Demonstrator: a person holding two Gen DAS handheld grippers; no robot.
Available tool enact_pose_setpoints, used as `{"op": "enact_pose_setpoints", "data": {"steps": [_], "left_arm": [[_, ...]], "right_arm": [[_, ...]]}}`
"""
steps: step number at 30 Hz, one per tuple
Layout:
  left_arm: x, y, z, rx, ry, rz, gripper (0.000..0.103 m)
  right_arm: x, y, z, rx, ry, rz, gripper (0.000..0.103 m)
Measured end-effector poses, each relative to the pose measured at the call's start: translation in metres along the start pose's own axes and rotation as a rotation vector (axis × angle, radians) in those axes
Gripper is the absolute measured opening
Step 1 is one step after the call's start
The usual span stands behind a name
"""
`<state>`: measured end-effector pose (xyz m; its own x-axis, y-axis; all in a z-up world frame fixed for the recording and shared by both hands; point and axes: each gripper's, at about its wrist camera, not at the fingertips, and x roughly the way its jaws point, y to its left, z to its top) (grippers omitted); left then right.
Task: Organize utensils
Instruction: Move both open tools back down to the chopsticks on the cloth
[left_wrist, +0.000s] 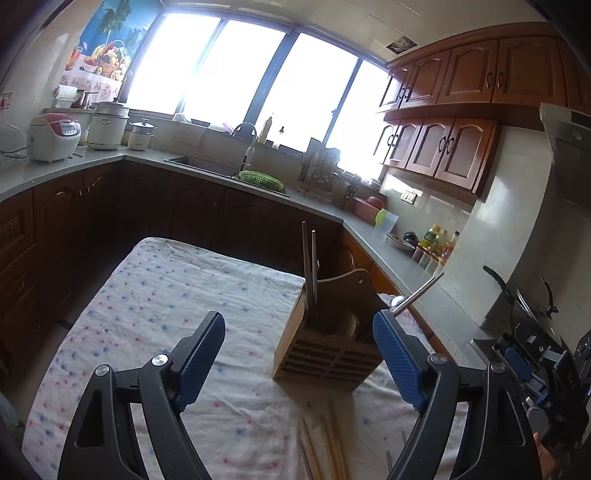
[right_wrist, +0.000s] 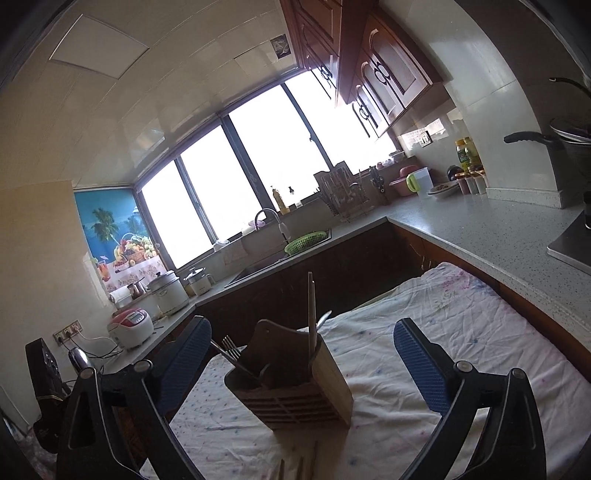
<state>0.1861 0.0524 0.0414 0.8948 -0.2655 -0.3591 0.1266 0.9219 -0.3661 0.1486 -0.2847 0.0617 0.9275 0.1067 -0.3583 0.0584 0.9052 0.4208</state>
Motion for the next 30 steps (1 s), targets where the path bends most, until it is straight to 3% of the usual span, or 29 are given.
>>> {"op": "enact_pose_setpoints", "data": {"steps": [13,30], "left_arm": [[-0.056,0.000,-0.046,-0.038,0.105,0.023,0.084],[-0.039,-0.016,-0.063,-0.034,0.235,0.067,0.084]], "right_arm": [[-0.057,-0.001,-0.056,-0.065,0.109,-0.058,0.101],[-0.056,-0.026,-0.100,-0.044,0.252,-0.133,0.101]]}}
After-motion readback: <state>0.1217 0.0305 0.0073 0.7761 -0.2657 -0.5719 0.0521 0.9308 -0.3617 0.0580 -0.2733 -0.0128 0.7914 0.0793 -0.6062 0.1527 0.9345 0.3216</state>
